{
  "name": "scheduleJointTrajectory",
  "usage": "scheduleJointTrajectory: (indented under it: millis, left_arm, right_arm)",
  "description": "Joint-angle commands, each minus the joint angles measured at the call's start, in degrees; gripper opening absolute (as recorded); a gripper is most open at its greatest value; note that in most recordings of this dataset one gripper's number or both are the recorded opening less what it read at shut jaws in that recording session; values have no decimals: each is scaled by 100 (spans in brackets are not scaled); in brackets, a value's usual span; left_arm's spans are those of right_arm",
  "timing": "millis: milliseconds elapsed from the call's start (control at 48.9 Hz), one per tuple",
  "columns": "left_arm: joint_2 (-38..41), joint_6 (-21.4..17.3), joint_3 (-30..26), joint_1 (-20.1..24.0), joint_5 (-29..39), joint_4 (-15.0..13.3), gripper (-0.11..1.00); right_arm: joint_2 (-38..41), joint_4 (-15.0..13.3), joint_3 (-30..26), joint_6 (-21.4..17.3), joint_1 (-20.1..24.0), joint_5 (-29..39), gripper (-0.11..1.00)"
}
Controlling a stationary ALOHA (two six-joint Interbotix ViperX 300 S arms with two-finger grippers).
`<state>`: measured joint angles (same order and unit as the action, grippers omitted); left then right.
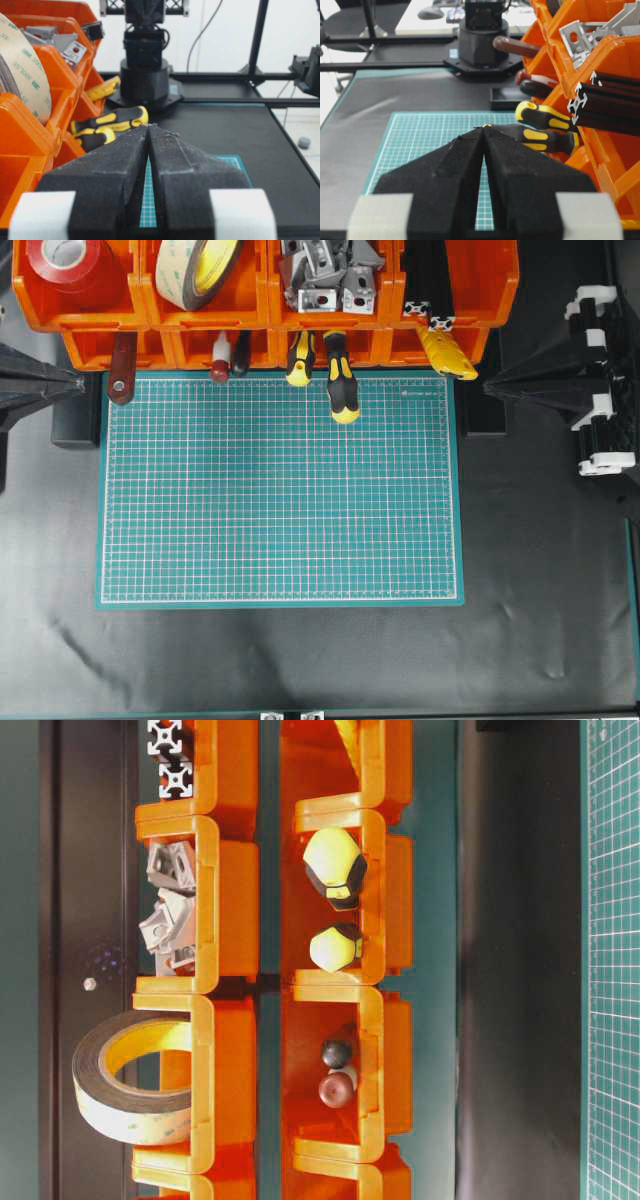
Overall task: Pick corner brachets from container rack with right arm.
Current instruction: 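Move the right gripper toward the bin of silver corner brackets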
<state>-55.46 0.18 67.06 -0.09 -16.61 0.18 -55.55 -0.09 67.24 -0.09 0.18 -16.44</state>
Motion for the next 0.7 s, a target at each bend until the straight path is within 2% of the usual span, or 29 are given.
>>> scheduleJointTrajectory:
  millis: [0, 82, 204, 348, 491, 675]
  left_arm:
    - [26, 70, -290, 35, 62, 185, 6]
    - [0, 105, -439, 26, 264, 193, 2]
    - [0, 105, -615, -9, 703, 193, 0]
    - [-9, 114, -721, -53, 1195, 193, 0]
    - [-18, 114, -782, -53, 1529, 193, 0]
    - [-35, 123, -870, -53, 1811, 193, 0]
  right_arm:
    - [35, 44, -185, -35, -105, -35, 1]
    - [0, 185, -422, -97, -158, 431, 0]
    - [35, 220, -1187, -202, -237, 2109, 0]
    - [290, 211, -2347, -202, -316, 4184, 0]
    - [844, 193, -3621, -202, -475, 6003, 0]
    - [1960, 70, -5089, -114, -686, 7875, 0]
